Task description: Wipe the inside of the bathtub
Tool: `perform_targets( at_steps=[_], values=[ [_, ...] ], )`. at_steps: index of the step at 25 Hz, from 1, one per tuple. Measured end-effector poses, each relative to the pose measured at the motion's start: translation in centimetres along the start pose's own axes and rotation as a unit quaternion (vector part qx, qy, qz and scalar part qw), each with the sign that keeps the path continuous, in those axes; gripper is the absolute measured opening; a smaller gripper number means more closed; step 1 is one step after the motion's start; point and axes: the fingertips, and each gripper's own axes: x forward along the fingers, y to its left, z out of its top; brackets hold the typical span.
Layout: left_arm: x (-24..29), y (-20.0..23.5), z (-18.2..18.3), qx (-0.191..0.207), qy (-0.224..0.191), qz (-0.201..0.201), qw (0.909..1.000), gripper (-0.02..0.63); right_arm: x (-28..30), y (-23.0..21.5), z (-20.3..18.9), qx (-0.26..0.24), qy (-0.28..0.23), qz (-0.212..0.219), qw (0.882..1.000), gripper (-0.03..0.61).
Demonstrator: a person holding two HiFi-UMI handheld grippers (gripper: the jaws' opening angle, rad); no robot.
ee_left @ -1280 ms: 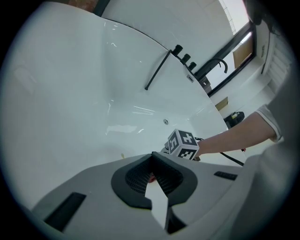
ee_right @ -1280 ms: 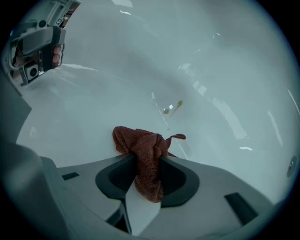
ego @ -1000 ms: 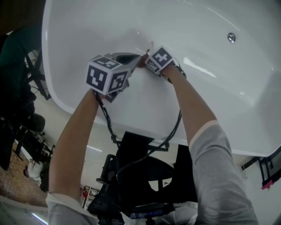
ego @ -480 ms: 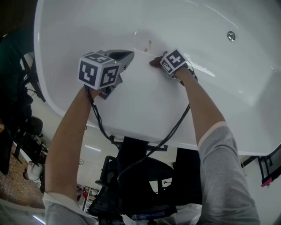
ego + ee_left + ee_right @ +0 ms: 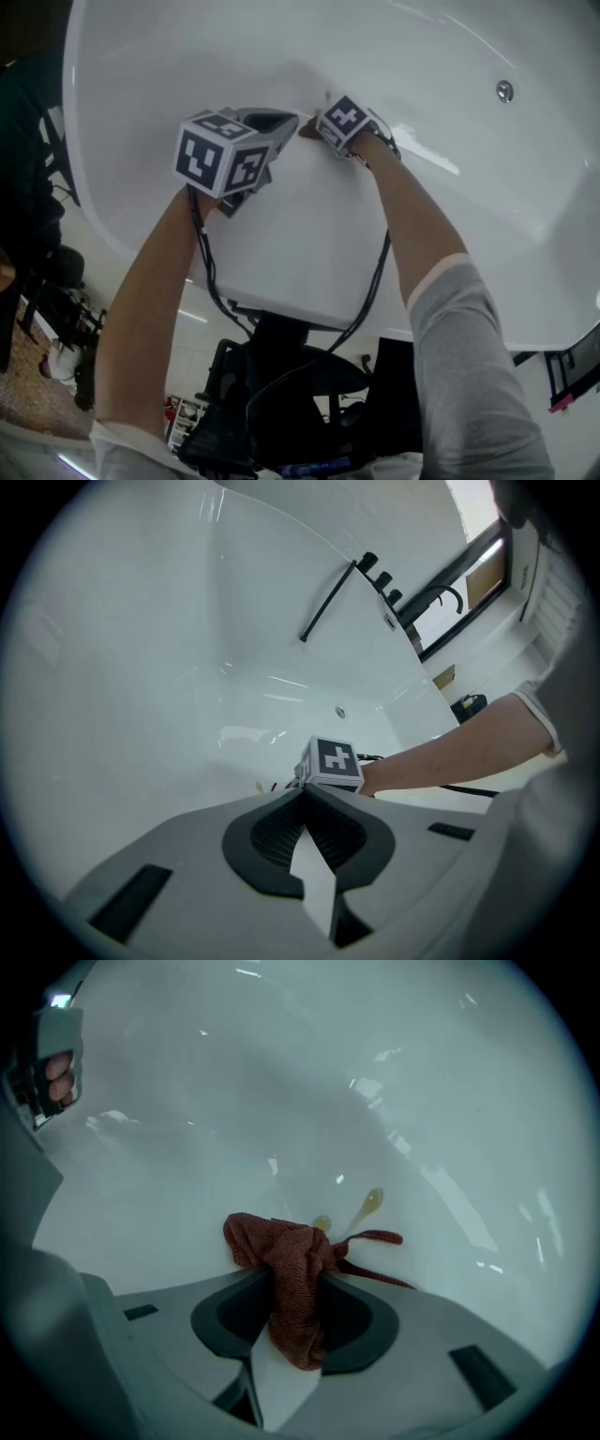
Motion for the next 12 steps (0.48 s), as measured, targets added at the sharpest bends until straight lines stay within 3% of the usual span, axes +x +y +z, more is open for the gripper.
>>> perform_targets(
  at_steps=[7, 12],
  values=[
    [0.4, 0.7, -0.5, -0.003, 0.003, 0.000, 1.0000, 0.008, 1.3, 1.0, 2.1, -0.012, -0.009, 0.044, 0.999, 0.135],
    [0.6, 0.4, -0.2, 0.001, 0.003, -0.007, 1.0000, 0.008, 0.6, -1.4, -0.5, 0.030, -0.013, 0.025, 0.999, 0.133]
  ],
)
